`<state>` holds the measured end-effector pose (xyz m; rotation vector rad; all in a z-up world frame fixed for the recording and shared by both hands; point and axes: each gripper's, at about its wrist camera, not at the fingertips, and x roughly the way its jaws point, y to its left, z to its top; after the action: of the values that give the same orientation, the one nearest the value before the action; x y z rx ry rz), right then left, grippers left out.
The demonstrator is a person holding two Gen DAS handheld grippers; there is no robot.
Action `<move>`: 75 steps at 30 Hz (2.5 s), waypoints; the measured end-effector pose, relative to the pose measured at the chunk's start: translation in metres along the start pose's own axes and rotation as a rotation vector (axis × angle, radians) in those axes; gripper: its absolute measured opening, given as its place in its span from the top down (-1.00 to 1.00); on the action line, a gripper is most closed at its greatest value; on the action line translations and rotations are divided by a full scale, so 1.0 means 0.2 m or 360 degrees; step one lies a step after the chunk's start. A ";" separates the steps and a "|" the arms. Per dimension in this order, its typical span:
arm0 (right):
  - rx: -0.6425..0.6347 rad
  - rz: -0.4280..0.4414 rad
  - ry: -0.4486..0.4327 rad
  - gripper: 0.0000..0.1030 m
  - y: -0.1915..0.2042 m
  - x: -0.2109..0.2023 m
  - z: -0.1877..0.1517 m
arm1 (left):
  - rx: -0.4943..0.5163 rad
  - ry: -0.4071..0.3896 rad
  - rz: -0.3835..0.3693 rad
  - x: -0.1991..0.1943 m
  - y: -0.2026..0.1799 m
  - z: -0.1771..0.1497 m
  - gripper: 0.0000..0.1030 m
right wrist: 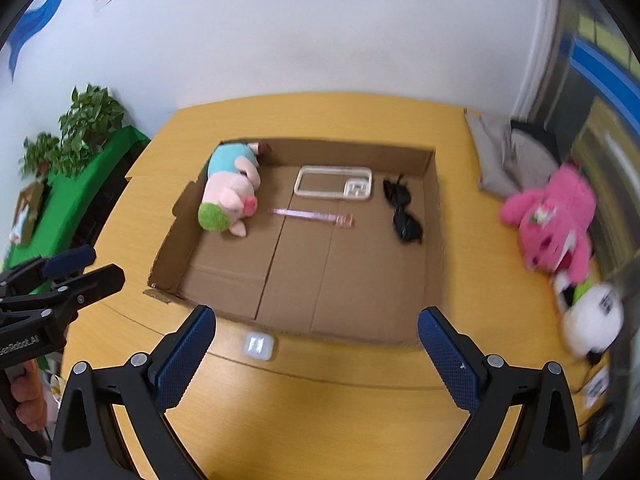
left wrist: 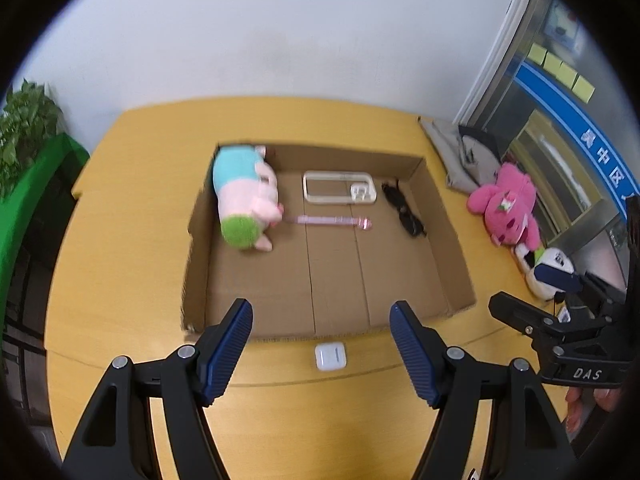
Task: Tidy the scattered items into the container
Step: 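Move the right tool toward the white earbuds case on the table, then close the right tool on the white earbuds case, then lift the earbuds case with the right tool and lower it into the box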
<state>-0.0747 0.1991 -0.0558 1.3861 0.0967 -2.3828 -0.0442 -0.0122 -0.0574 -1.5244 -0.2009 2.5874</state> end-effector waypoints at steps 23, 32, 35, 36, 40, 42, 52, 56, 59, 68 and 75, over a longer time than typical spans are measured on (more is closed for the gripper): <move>0.0061 0.0308 0.0125 -0.84 0.20 0.92 -0.62 | -0.0331 0.0612 -0.0549 1.07 0.17 -0.40 -0.37; 0.0018 0.0250 0.0083 -0.67 0.23 1.05 -0.59 | -0.0370 0.0606 -0.0569 1.18 0.19 -0.39 -0.33; -0.0014 0.0251 0.0058 -0.56 0.25 1.06 -0.58 | -0.0370 0.0597 -0.0561 1.20 0.18 -0.36 -0.25; -0.0016 0.0253 0.0053 -0.51 0.26 1.06 -0.58 | -0.0377 0.0594 -0.0550 1.20 0.18 -0.35 -0.21; -0.0073 0.0224 0.0049 -0.15 0.29 1.07 -0.57 | -0.0390 0.0600 -0.0514 1.20 0.20 -0.35 0.12; -0.0098 0.0241 0.0055 -0.02 0.30 1.07 -0.57 | -0.0385 0.0610 -0.0500 1.20 0.20 -0.36 0.25; -0.0006 0.0272 0.0099 0.11 0.23 1.01 -0.54 | -0.0382 0.0605 -0.0503 1.13 0.16 -0.38 0.47; 0.0001 0.0292 0.0045 0.11 0.21 0.90 -0.51 | -0.0411 0.0539 -0.0576 1.01 0.15 -0.36 0.53; 0.0014 0.0307 -0.0017 0.10 0.20 0.80 -0.48 | -0.0434 0.0481 -0.0631 0.92 0.14 -0.32 0.55; 0.0057 0.0345 -0.0247 0.11 0.13 0.49 -0.25 | -0.0347 0.0216 -0.0749 0.57 0.03 -0.07 0.56; 0.0047 0.0330 -0.0391 0.11 0.13 0.38 -0.02 | -0.0283 0.0071 -0.0768 0.46 0.01 0.19 0.57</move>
<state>-0.0956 0.1552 -0.1186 1.0488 -0.1415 -2.3638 -0.1218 0.0010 -0.1192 -1.3718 -0.7147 2.1969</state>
